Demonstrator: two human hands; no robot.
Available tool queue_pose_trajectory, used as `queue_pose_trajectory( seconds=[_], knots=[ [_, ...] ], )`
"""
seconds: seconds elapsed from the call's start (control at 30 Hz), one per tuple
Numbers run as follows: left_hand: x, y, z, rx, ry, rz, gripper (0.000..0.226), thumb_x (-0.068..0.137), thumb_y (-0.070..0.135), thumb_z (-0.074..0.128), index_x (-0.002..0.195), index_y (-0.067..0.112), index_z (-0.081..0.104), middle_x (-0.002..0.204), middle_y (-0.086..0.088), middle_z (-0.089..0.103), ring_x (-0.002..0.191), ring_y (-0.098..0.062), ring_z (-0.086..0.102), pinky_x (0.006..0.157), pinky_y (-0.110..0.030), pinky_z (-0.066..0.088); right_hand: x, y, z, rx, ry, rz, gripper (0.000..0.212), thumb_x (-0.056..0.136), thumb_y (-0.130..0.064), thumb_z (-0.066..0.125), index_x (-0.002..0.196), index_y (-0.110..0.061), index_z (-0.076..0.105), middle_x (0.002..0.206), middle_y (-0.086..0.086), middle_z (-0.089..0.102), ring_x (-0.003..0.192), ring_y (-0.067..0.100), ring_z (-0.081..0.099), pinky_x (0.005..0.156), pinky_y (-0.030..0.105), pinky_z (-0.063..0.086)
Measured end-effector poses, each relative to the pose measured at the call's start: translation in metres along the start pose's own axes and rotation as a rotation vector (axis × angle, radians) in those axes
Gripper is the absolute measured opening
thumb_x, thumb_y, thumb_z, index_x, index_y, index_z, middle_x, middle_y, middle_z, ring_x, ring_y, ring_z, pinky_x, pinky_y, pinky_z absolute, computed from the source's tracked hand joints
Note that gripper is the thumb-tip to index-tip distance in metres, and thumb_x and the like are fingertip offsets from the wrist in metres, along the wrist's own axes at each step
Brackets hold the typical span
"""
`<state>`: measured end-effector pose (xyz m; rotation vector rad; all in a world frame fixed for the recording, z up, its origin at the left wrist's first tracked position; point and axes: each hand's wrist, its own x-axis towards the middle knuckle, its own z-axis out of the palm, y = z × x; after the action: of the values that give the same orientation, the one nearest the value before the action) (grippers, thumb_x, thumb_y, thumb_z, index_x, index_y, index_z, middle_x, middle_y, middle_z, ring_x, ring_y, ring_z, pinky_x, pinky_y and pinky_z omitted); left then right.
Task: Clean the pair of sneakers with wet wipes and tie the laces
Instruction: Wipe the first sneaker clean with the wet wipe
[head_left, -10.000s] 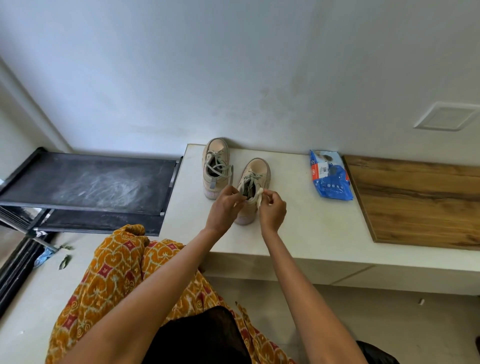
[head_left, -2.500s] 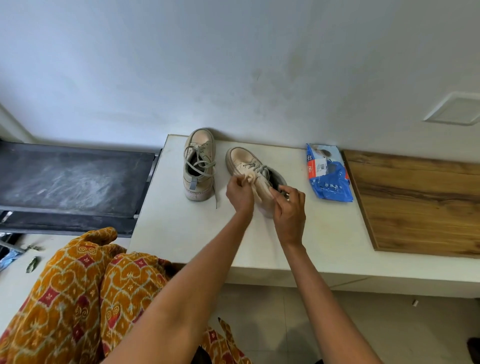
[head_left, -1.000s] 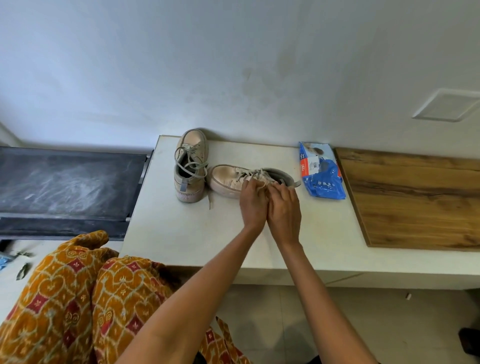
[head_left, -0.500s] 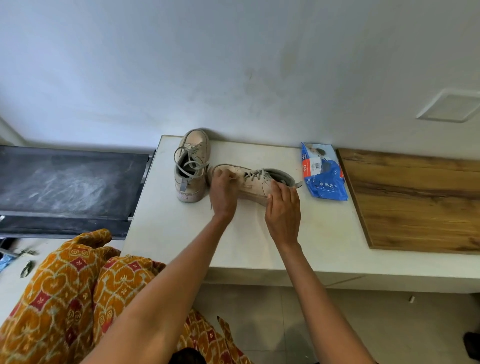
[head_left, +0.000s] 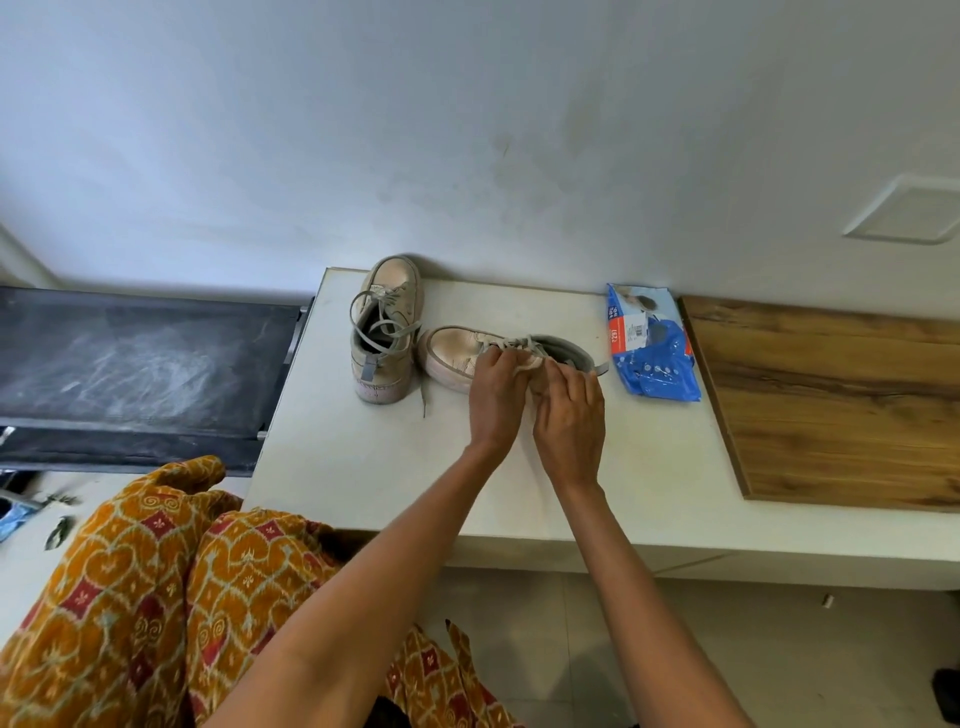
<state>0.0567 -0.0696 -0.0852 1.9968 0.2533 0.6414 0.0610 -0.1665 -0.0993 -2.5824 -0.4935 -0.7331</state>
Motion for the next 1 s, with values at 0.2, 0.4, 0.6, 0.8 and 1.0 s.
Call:
queue_pose_trajectory(
  seconds=[0.2, 0.4, 0.6, 0.8, 1.0],
  knots=[
    [0.018, -0.004, -0.009, -0.001, 0.086, -0.029, 0.015, 0.089, 0.009, 0.061, 0.100, 0.005, 0.069, 0.089, -0.004, 0.056, 0.078, -0.016, 0.053, 0.064, -0.018, 0.043, -0.002, 0.003, 0.000, 0.014, 0.036, -0.023, 0.033, 0.095, -0.016, 0.042, 0.125, -0.008, 0.054, 0.117, 0.011, 0.061, 0.113, 0.025, 0.052, 0.099, 0.041, 0.047],
    [0.005, -0.024, -0.010, 0.379, -0.094, 0.344, 0.018, 0.086, 0.008, 0.057, 0.098, 0.003, 0.068, 0.084, -0.010, 0.055, 0.078, -0.025, 0.051, 0.058, -0.032, 0.044, -0.001, -0.001, -0.001, 0.018, 0.014, 0.001, 0.036, 0.094, -0.014, 0.036, 0.125, -0.009, 0.055, 0.118, 0.009, 0.060, 0.114, 0.021, 0.046, 0.101, 0.042, 0.043],
    [0.008, -0.048, -0.042, 0.761, -0.112, 0.510, 0.038, 0.082, 0.006, 0.043, 0.110, 0.011, 0.068, 0.089, -0.008, 0.060, 0.075, -0.027, 0.057, 0.060, -0.034, 0.049, 0.000, 0.002, -0.003, -0.037, -0.010, -0.028, 0.040, 0.086, -0.004, 0.051, 0.125, -0.007, 0.054, 0.118, 0.010, 0.059, 0.114, 0.023, 0.048, 0.106, 0.040, 0.039],
    [0.002, -0.047, -0.059, 0.882, -0.143, 0.256, 0.052, 0.072, -0.004, 0.060, 0.122, 0.012, 0.060, 0.098, -0.010, 0.059, 0.081, -0.029, 0.054, 0.061, -0.035, 0.047, 0.000, -0.002, -0.007, -0.041, -0.016, -0.025, 0.043, 0.081, -0.001, 0.060, 0.124, -0.006, 0.056, 0.117, 0.011, 0.060, 0.114, 0.025, 0.049, 0.103, 0.040, 0.040],
    [-0.002, -0.046, -0.058, 0.679, -0.422, 0.127, 0.052, 0.099, 0.031, 0.030, 0.144, 0.004, 0.030, 0.156, -0.018, 0.010, 0.145, -0.030, 0.006, 0.119, -0.044, 0.011, 0.001, -0.001, -0.009, -0.039, -0.020, -0.029, 0.043, 0.080, -0.001, 0.062, 0.123, -0.005, 0.056, 0.116, 0.013, 0.061, 0.114, 0.022, 0.042, 0.099, 0.042, 0.046]
  ],
)
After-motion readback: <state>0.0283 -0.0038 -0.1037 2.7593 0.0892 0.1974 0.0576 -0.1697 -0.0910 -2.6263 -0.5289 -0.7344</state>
